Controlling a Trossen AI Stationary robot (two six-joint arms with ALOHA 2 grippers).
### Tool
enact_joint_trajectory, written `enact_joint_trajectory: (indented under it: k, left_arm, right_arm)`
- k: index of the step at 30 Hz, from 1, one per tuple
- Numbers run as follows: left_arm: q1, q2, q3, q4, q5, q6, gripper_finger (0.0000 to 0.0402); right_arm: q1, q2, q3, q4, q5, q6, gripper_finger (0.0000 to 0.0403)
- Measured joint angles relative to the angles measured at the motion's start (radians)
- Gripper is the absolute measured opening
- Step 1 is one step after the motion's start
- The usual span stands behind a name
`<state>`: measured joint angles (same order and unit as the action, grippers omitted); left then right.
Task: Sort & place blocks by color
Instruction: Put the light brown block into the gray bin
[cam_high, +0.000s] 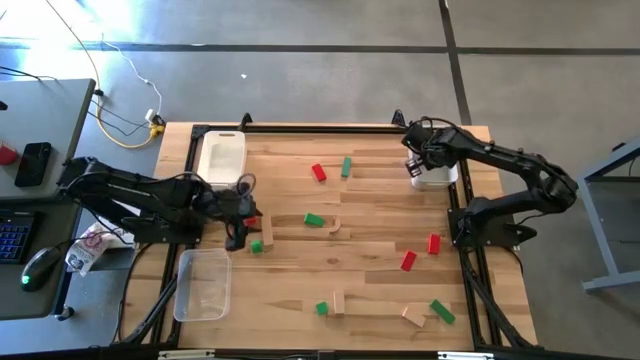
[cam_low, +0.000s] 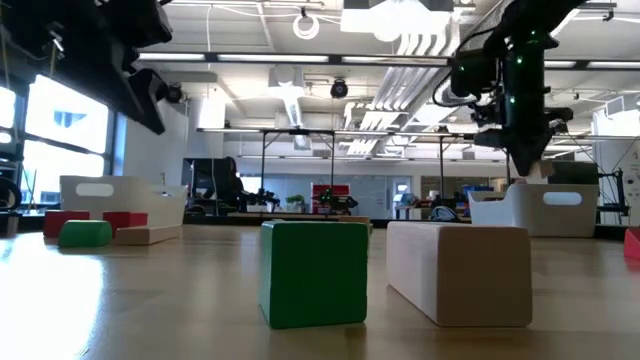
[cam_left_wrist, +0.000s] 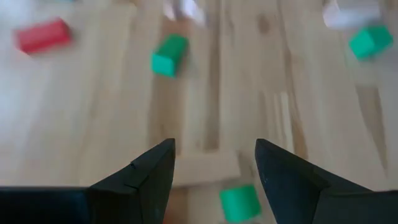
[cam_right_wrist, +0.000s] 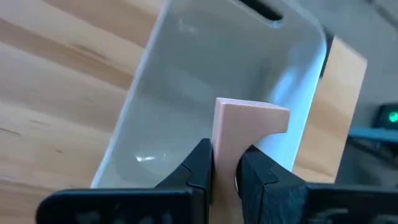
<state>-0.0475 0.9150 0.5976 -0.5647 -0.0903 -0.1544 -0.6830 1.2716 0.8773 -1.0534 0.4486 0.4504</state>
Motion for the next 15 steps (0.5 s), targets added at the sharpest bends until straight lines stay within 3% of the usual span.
enact_joint_trajectory:
  k: [15]
  left_arm:
    - [-0.207,0.093,0.000,-0.058,0.004,0.114,0.0209]
  right_arm:
    - [-0.050,0.000,-0.128,0.083,-0.041,-0.004,0.0050]
